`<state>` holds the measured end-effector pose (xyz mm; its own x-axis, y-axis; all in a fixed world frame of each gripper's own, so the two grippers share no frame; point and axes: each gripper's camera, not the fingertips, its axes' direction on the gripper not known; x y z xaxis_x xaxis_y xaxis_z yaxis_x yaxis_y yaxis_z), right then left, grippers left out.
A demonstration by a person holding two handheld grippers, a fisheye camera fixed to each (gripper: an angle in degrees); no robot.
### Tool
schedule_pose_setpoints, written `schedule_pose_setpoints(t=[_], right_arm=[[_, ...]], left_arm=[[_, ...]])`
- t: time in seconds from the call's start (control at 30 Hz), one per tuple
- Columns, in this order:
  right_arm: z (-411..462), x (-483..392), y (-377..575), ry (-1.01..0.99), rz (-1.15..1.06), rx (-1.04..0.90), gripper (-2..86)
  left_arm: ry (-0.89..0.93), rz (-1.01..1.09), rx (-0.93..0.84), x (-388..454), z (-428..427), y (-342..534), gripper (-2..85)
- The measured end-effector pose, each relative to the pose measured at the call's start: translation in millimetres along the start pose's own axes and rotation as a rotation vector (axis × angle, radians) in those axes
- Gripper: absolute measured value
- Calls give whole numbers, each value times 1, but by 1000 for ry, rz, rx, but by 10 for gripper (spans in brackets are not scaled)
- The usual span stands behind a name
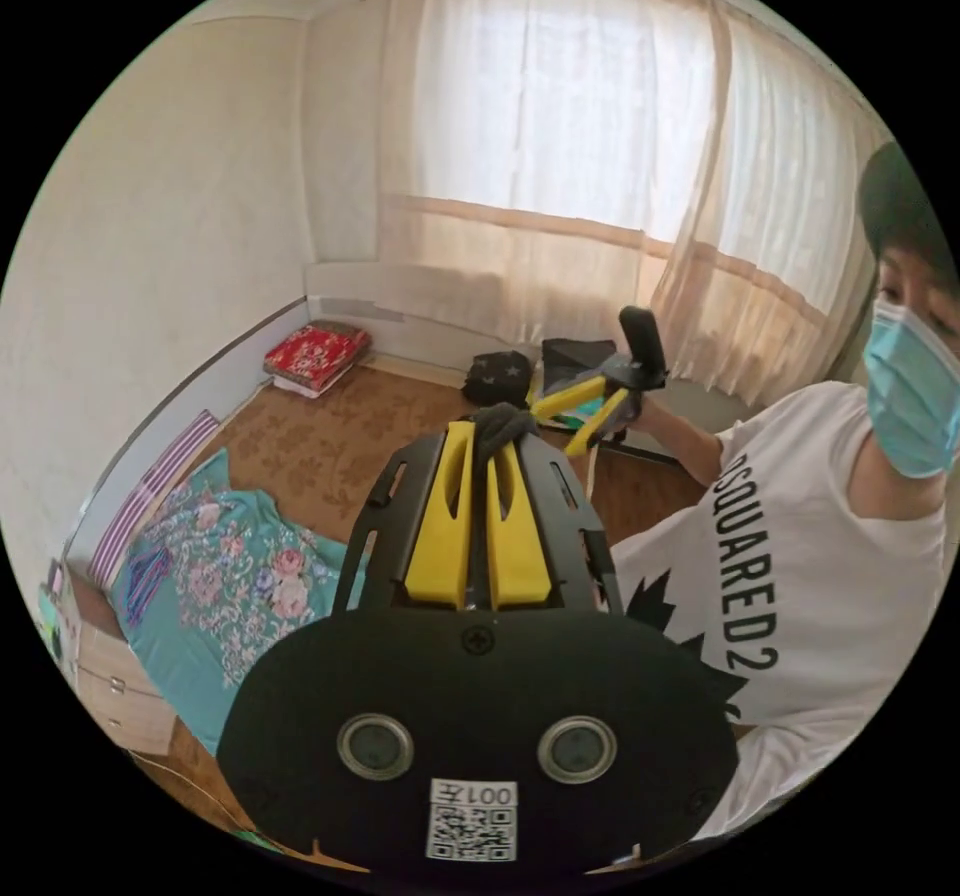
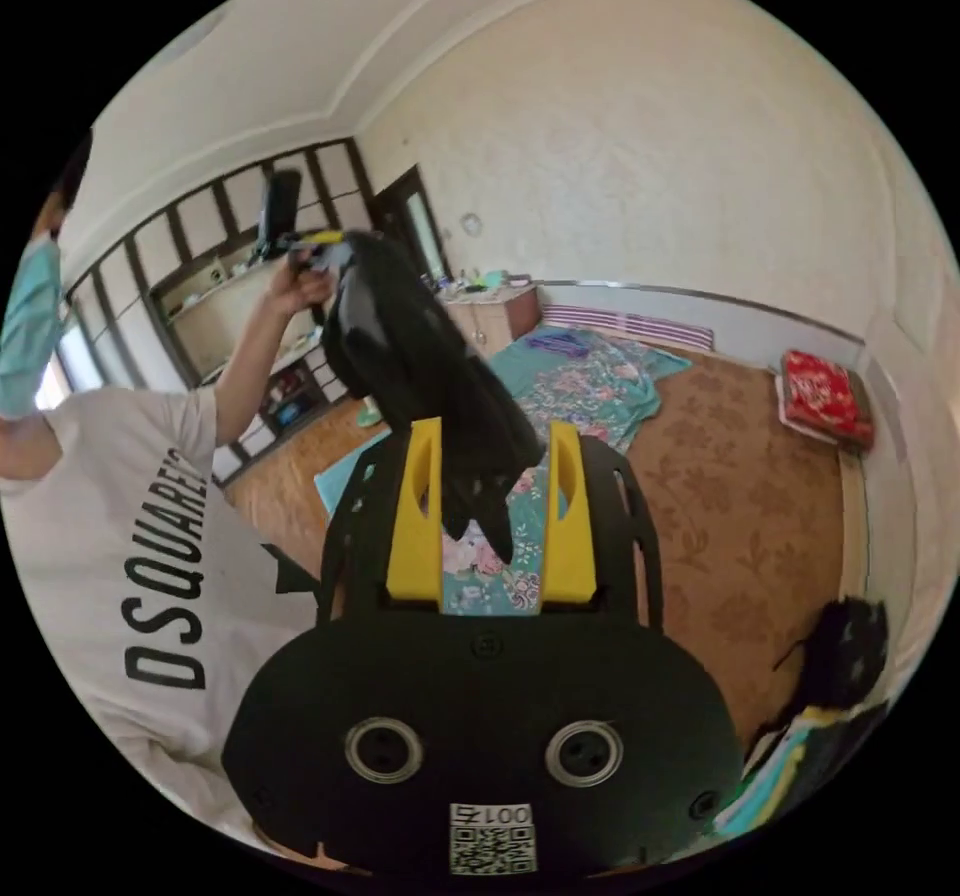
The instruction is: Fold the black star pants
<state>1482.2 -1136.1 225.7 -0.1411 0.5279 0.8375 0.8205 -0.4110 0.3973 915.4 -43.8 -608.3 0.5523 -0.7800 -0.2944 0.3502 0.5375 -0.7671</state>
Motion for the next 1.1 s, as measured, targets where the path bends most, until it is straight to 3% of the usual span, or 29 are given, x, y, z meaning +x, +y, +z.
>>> schedule_pose_setpoints(t=[0.17, 0.23, 0.3, 0.37, 0.5, 0.7, 0.87, 1.0, 1.1], right_arm=[[3, -6, -16, 50, -169, -132, 164], [-10, 5, -20, 172, -173, -115, 88], [-37, 16, -20, 220, -185, -55, 65], [-68, 31, -19, 216, -203, -21, 61], [-135, 79, -28, 69, -183, -19, 57], [-174, 153, -43, -344, 2, -190, 53], [-174, 176, 6, -335, 87, -328, 52], [-155, 192, 81, -326, 362, -435, 48], [-162, 208, 119, -376, 610, -360, 47]], left_arm=[[29, 26, 32, 7, 33, -88, -10], [0, 33, 31, 7, 45, -114, -10], [-154, 0, -22, 2, 63, -141, -10], [-192, -32, -69, -6, 81, -155, -10], [-47, -107, -113, -28, 140, -178, -9], [263, -118, -100, -34, 238, -208, -9], [450, -94, -133, -4, 320, -215, -9], [557, -169, -162, 23, 395, -213, -9], [696, -278, -110, 28, 440, -221, -9]])
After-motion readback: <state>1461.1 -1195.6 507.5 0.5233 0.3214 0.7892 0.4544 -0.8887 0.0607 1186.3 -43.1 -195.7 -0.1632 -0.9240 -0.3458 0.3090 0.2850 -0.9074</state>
